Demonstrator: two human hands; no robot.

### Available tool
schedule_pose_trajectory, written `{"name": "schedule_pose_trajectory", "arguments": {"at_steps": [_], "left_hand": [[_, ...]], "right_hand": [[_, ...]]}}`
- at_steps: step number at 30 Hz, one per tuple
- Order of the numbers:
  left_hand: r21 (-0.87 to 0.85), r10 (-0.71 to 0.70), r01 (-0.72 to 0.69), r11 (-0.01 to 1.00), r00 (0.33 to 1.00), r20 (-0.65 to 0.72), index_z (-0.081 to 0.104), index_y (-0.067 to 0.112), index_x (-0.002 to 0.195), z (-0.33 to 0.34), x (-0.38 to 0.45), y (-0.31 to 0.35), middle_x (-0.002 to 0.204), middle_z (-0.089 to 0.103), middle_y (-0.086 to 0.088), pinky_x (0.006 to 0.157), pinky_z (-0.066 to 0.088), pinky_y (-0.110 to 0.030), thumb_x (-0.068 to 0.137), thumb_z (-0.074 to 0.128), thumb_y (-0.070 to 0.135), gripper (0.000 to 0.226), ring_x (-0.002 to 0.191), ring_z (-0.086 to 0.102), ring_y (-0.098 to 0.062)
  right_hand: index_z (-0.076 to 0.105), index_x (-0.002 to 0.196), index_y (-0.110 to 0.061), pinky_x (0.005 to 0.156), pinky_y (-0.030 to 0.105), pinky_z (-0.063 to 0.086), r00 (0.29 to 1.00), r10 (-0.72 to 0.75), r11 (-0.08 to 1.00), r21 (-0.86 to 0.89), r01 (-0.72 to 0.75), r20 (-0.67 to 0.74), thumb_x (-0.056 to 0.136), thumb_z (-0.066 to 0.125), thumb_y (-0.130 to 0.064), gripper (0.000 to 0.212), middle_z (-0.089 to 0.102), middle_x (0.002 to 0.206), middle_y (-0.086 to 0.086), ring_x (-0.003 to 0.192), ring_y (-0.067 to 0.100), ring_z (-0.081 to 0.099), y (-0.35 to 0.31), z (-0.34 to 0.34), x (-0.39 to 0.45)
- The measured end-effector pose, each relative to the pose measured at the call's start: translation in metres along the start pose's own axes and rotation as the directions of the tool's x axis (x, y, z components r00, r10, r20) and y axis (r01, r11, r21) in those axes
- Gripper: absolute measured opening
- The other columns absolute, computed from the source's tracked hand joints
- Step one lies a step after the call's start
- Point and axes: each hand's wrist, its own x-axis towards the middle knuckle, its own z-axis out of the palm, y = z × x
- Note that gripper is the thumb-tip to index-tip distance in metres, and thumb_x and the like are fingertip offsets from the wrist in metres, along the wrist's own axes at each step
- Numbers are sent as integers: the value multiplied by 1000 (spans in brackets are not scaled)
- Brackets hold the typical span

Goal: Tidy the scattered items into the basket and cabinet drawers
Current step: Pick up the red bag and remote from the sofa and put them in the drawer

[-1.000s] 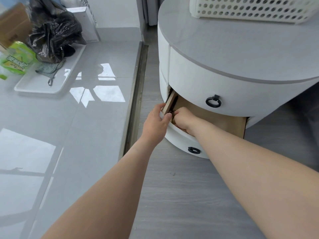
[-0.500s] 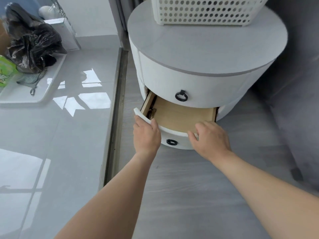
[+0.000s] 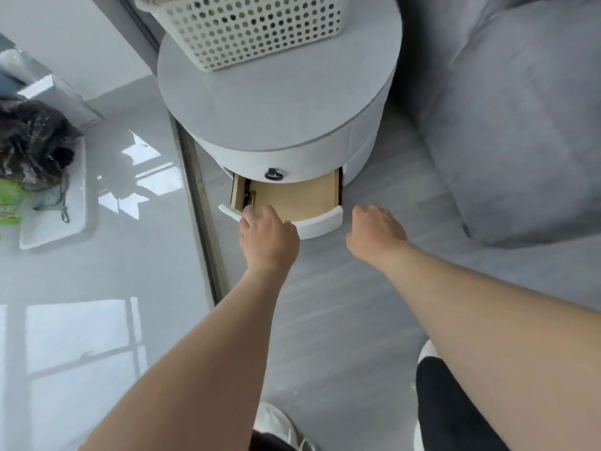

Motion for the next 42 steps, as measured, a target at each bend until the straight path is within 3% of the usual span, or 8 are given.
{"name": "schedule_pose_trajectory", "arguments": {"at_steps": [3,6,13,20,26,32,38,42], "left_hand": [[81,166,-175,981,980,109,56,10,121,-62,-32,45,122,57,-11,92,46,-42,92,42,15,33,114,49,-31],[111,251,-282,953,940,233,61,13,117,-127,-62,117,107,65,-11,81,50,-39,89,40,10,35,101,57,-31],[178,463,-557,811,798,387,61,15,111,-265,-160,330,109,65,-11,82,53,-39,90,41,14,29,102,58,-32],[164,625,-707,688,691,363,61,15,106,-322,-220,523,111,66,-12,71,43,-35,92,44,21,23,103,60,-36],[147,595,-657,739,739,315,64,13,114,-320,-215,634,114,66,-15,80,47,-37,92,45,21,29,108,59,-38],[160,493,-561,812,807,325,66,10,106,-289,-162,728,109,68,-17,79,49,-37,92,46,18,26,104,62,-39],[121,441,-503,856,831,338,63,11,111,-257,-112,849,110,67,-13,81,50,-35,91,47,18,27,105,60,-36],[67,389,-427,902,870,304,60,10,110,-242,-81,938,105,66,-12,73,47,-33,91,46,18,25,98,60,-35]], "right_hand": [[52,119,-9,75,33,38,993,82,995,56,-87,82,90,50,-18,31,53,120,14,113,34,50,19,-62,-44],[52,117,-8,74,32,38,981,157,978,122,-170,113,92,49,-20,28,53,119,15,109,33,52,47,-137,-93],[51,123,-8,85,38,48,919,382,884,253,-394,97,93,50,-23,33,53,125,16,113,35,54,133,-346,-202],[57,114,-9,85,38,52,881,463,824,317,-469,100,88,51,-18,29,59,119,13,109,33,58,241,-507,-234],[49,92,-12,69,31,43,879,471,812,354,-464,73,86,51,-14,7,59,105,11,95,33,59,332,-595,-193],[36,75,-15,57,28,35,879,470,823,323,-467,74,86,49,-13,17,47,84,5,77,29,50,425,-651,-118],[41,91,-13,64,30,36,863,499,801,337,-495,81,87,49,-15,9,45,92,5,83,29,49,523,-711,-35],[41,93,-13,66,32,36,896,434,833,336,-440,97,90,50,-18,11,49,99,8,85,29,48,577,-744,23]]}}
